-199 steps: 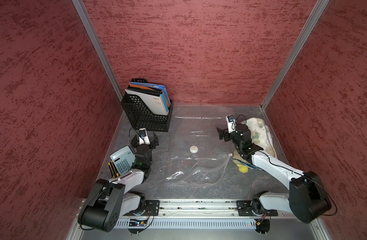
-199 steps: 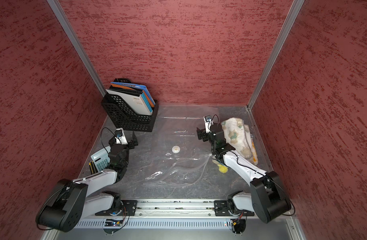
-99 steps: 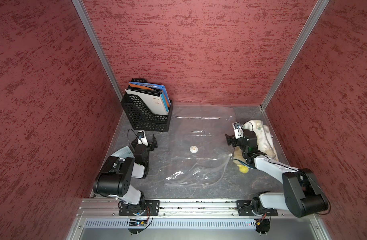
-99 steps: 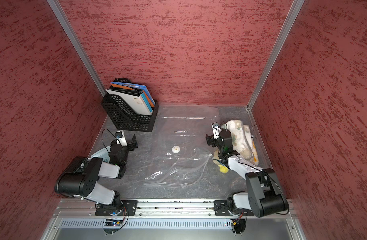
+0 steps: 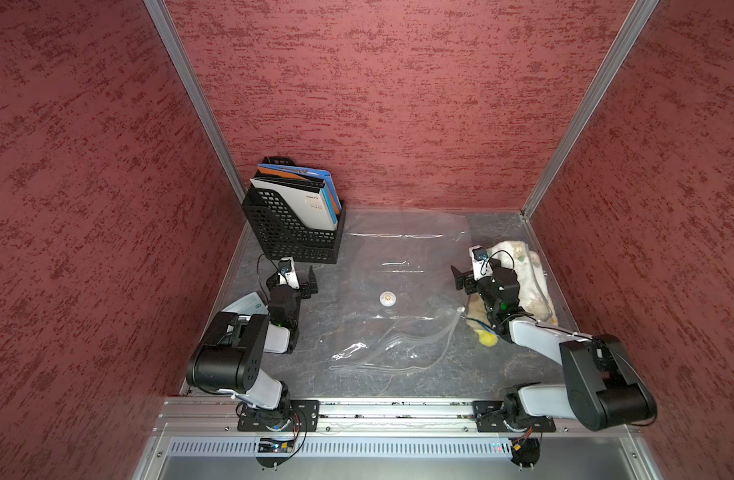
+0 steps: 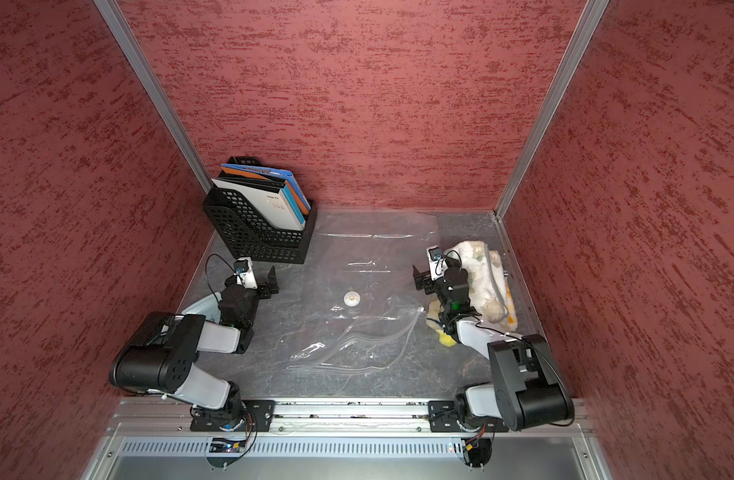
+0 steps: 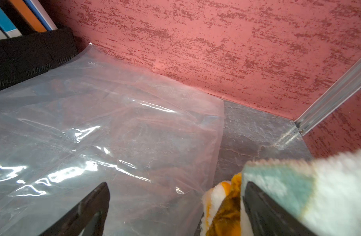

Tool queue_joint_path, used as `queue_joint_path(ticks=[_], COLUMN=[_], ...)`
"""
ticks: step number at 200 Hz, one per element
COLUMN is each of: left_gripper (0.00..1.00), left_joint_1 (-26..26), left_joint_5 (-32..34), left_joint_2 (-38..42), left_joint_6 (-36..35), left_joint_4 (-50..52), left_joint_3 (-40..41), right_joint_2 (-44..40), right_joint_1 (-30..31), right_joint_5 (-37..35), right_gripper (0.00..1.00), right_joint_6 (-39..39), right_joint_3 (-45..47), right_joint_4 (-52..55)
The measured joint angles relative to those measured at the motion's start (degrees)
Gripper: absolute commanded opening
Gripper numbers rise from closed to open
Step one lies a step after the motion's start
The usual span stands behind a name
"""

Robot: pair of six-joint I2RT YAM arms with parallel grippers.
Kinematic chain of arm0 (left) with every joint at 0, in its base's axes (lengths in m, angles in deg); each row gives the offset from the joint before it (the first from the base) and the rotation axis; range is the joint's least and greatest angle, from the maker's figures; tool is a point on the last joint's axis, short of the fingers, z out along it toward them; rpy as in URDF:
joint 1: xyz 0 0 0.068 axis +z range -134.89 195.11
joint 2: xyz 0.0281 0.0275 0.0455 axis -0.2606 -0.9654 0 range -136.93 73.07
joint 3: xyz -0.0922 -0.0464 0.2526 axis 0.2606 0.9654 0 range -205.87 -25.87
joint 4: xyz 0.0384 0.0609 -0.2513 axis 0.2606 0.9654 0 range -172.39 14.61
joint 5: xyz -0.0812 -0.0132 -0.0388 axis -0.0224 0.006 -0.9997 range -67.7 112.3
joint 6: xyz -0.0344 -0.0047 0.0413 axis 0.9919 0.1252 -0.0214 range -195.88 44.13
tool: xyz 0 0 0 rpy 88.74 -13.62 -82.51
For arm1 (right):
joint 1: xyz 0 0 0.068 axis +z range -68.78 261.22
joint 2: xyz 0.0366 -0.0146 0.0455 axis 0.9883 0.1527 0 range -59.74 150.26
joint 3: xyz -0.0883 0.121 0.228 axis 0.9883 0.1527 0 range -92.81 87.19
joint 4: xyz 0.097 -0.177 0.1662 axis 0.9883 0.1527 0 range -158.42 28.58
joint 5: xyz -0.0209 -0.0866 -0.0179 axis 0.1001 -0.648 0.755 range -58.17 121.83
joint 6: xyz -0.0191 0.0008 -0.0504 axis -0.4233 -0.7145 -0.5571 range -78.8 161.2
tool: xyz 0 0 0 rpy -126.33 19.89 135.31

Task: Take the blanket out of the vacuum bag
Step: Reset both arms

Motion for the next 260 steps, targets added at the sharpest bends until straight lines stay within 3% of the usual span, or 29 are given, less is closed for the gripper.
queue_joint_path(ticks=[99,138,165,260], left_gripper=[1.00,1.00,1.00,1.00], left_joint_1=[0.07,0.11,0.11,0.11], left_joint_5=[-0.85,-0.85,-0.92,-0.98], left_joint_2=[0.00,0.00,0.00,0.00], left_joint_6=[0.00,0.00,0.00,0.00], left_joint_4=[1.38,1.66,2.05,2.40], left_joint_3=[-0.72,-0.74,-0.85,-0.85], right_joint_2=[-1.01,8.72,10.19,10.10], right_joint_1=[-5.31,-5.29,-5.40,-5.90], right_joint_5=[0.66,-0.52,-3.54,-5.81], right_gripper=[0.99,0.99,0.99,0.99], right_joint_6=[5.55,6.95,8.57,10.93], right_joint_3=[4.28,9.55,11.78,6.27], right_joint_4=[-6.93,-24.87,-29.44,-22.67])
